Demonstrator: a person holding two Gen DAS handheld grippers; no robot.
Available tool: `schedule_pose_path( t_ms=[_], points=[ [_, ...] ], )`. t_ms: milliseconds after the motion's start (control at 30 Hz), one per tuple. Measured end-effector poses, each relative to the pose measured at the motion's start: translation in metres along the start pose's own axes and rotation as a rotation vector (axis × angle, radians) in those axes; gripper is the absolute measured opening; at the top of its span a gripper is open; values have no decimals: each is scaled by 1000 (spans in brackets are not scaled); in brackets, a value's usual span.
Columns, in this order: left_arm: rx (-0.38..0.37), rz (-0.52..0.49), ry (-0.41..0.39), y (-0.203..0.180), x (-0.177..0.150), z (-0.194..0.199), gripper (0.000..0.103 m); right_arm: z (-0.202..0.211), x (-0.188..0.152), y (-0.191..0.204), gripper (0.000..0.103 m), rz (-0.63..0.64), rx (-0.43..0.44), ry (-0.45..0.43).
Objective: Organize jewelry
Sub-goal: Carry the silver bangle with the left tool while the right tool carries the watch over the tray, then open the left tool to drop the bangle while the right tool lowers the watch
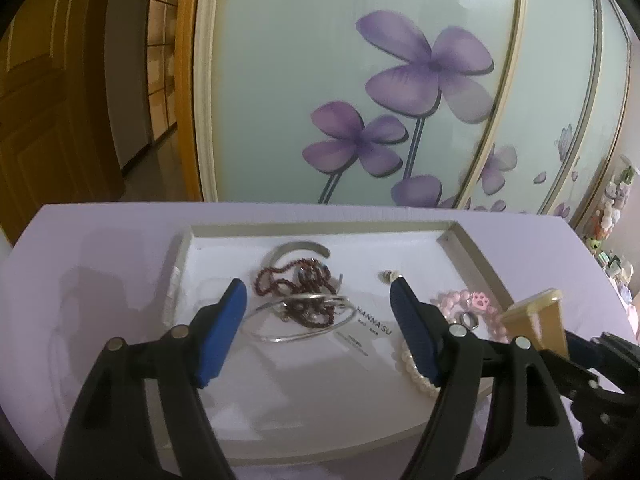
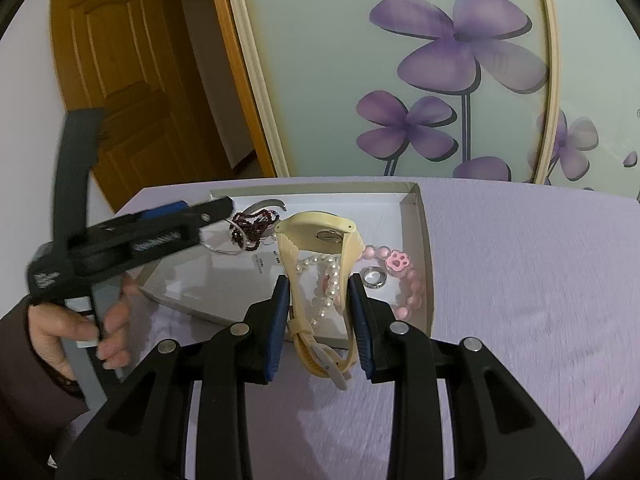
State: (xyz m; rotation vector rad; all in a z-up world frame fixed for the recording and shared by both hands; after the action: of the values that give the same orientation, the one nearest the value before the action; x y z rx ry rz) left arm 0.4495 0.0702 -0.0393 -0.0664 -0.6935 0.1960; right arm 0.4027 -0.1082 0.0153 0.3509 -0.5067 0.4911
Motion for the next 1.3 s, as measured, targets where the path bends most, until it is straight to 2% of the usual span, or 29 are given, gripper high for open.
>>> schedule_pose_path(
  t_ms=[167,400,500,833,1100,1133,1200,1267,1300],
  points=[
    [12,4,-36,8,4,15,76,-8,5,-1,31,4,-4,7],
    [-22,13,3,3,3,2,77,-11,3,-5,31,-10,-7,12],
    [-34,19,-2,4,2,3,81,-12,4,-7,31,-12,-9,13],
    [43,23,-89,17,13,26,88,-24,11,-6,32,-3,-17,26],
    [58,26,-108,23,21,26,88,-37,19,-9,32,-2,-21,33],
    [58,27,-111,23,23,25,88,-39,21,-10,34,-1,-23,31],
    [58,28,-112,23,24,24,88,-41,24,-8,43,16,-32,15],
    [58,28,-110,23,25,22,88,-41,26,-6,62,32,-32,-8],
    [60,27,-107,23,25,21,88,-40,27,-4,64,39,-28,-16]
  ],
)
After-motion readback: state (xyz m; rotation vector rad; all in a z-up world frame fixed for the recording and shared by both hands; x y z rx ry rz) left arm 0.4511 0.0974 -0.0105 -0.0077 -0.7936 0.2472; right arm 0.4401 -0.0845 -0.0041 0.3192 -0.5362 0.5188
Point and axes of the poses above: each gripper's, at about its wrist camera, not at the fingertips, and z roughly against the way its jaws point, y to its left, x to its top, the point moved 8 cm from there along -z, roughly the way its jaws point, and after that the axes turned 12 degrees about y, right-handed, at the moved point
